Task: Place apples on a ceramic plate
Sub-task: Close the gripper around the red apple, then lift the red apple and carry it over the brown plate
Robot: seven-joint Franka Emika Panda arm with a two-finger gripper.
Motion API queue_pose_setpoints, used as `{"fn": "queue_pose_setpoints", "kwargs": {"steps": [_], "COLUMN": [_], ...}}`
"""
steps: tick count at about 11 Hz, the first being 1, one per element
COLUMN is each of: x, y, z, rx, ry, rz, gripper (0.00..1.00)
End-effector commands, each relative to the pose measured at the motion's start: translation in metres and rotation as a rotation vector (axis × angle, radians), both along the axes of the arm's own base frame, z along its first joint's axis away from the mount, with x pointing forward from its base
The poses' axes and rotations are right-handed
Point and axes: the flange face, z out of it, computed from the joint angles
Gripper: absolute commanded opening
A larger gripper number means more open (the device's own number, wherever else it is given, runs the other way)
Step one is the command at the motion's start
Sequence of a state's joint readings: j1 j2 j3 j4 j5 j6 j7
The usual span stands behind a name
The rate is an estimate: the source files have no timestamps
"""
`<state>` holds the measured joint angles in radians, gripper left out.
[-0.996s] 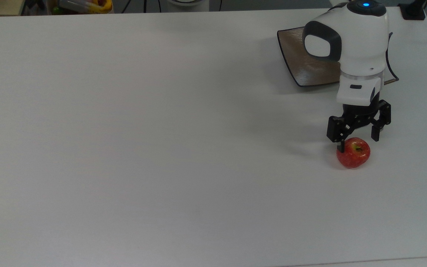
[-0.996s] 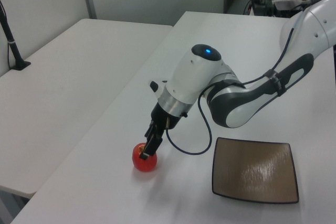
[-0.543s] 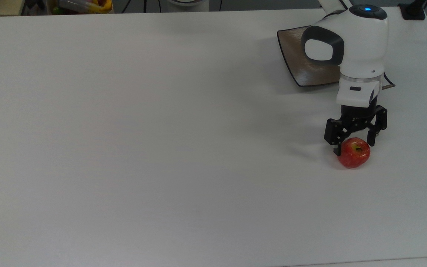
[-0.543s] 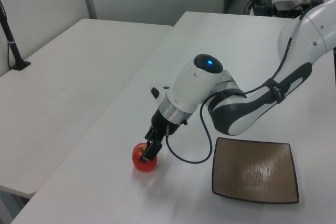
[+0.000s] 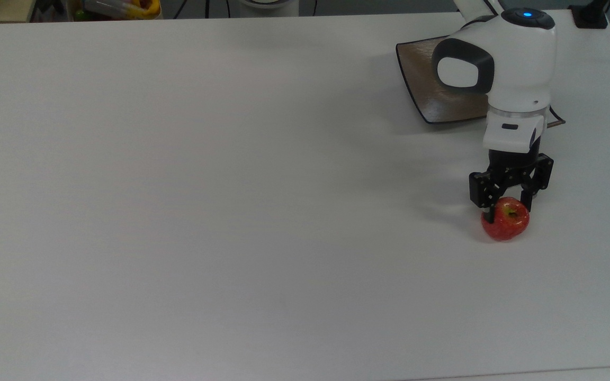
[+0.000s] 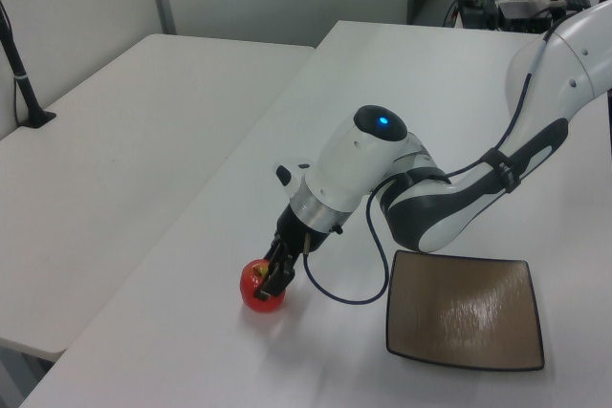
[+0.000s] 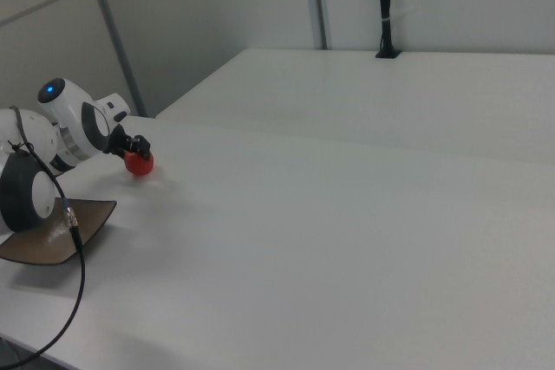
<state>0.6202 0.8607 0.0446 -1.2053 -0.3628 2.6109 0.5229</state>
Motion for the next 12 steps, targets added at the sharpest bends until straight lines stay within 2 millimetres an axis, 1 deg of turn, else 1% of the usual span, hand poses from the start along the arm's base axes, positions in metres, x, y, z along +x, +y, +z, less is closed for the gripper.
{"fn": "queue_pose_setpoints", "kwargs": {"steps": [1, 3, 4, 5, 6, 8, 9, 10, 11, 12], "x": [-0.001, 0.0, 0.001, -0.002, -0.008, -0.02, -0.025, -0.032, -0.041, -0.059], "y": [0.006, 0.004, 0.003, -0.001, -0.004, -0.018, -0.033, -0.05, -0.066, -0.08], "z": [-0.002, 0.004, 0.014, 0.03, 0.059, 0.122, 0.15, 0.183, 0.215, 0.244], "rx": [0.014, 0.016, 0.02, 0.026, 0.038, 0.051, 0.039, 0.043, 0.064, 0.067], "ry": [-0.013, -0.019, -0.023, -0.029, -0.038, -0.057, -0.043, -0.026, -0.001, 0.026], "rz": [-0.002, -0.005, -0.012, -0.015, -0.021, -0.042, -0.072, -0.108, -0.141, -0.16], "gripper": [0.26, 0.26, 0.26, 0.24, 0.24, 0.22, 0.2, 0.2, 0.2, 0.2]}}
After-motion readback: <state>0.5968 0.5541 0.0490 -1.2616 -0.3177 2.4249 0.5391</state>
